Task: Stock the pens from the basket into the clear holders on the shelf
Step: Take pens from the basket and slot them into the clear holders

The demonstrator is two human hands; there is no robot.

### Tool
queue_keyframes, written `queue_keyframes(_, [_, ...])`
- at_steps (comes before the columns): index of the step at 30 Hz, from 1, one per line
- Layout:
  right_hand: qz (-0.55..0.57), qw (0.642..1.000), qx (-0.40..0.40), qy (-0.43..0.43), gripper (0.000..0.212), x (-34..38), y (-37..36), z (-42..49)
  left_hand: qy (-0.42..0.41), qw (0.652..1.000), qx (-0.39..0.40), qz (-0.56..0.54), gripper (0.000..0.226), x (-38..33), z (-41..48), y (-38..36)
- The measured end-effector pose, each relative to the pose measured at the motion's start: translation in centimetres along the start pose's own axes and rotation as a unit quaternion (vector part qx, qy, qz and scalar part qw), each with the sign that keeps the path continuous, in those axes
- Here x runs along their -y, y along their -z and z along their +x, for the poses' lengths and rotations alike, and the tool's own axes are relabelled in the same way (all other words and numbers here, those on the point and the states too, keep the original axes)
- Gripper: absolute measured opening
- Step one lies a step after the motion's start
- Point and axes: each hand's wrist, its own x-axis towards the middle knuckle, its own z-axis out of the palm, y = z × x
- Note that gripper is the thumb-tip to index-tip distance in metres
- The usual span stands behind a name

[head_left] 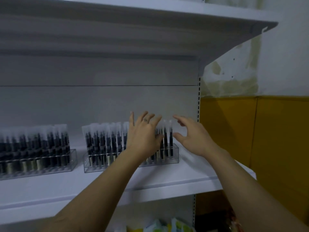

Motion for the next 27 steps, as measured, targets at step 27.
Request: queue_keyframes(27, [0.075, 0.97, 0.231, 0.029, 0.064, 12.8, -22.8, -26.0, 0.173, 0.976, 0.124, -0.055, 0.064, 10.7, -37.1, -0.7])
